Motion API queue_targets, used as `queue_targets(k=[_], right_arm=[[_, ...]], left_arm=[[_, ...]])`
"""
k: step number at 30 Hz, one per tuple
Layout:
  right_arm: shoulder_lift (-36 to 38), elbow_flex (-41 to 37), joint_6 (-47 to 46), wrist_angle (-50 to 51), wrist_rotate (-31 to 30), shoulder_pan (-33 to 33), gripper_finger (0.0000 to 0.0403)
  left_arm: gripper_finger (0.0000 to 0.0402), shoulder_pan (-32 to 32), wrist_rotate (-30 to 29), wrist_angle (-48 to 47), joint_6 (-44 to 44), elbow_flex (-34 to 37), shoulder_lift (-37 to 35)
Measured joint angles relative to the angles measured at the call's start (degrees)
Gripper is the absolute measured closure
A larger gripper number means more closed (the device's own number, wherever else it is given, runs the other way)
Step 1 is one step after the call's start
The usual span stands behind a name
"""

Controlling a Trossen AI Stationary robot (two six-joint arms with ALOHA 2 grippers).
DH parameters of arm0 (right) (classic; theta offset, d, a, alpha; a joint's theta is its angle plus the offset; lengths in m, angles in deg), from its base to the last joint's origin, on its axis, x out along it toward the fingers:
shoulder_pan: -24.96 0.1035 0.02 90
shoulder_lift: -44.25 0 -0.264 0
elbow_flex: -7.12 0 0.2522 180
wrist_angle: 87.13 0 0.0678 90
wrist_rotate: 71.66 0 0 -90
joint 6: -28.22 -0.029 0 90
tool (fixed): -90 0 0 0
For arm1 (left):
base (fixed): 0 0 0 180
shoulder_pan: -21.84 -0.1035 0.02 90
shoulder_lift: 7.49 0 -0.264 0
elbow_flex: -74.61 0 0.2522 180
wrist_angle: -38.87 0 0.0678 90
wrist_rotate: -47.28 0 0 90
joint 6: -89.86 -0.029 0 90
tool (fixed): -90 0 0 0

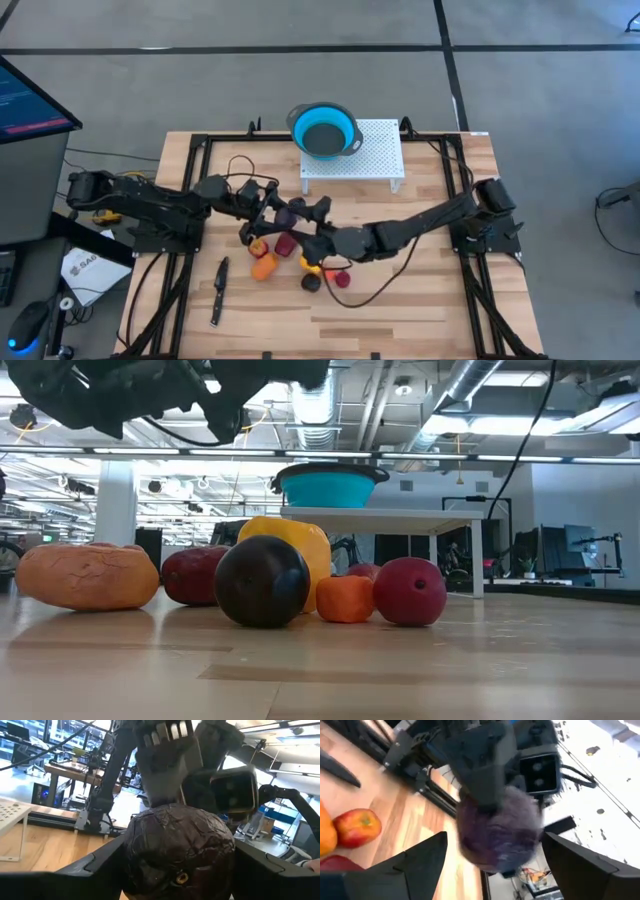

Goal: Pick & Place Fruit
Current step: Put the right purple plum into the blue strainer bowl on the shelf

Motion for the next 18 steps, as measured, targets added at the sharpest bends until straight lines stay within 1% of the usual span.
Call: queue_targets(k=[2,6,8,9,13,18], right_arm=[[-1.3,0.8,0.8,-1.6,1.4,-0.8,0.0076],[-1.9,0.8,5.7,-2.8,1.5,-1.1,0.0074],[-3.1,0.8,7.3,-5.5,0.1,-1.4,0.0079],[-3.3,0.6,8.2,-6.0,-0.6,-1.4,0.0082],[-4.1,0.8,10.8,-9.5,0.1,-1.5,0.0103],[-4.3,0.8,10.0,-9.8,0.4,-1.5,0.0134]], left_arm=[[0.0131,0.0,0.0,0.2,0.0,0.0,0.0],[0.0131,0.0,0.0,0.6,0.8,0.0,0.0],[0.0131,0.0,0.0,0.6,1.6,0.0,0.0],[0.0131,0.0,0.0,0.3,1.7,0.1,0.1],[0.0131,0.0,0.0,1.4,1.5,0.0,0.0],[0.013,0.0,0.0,1.4,1.6,0.1,0.0]])
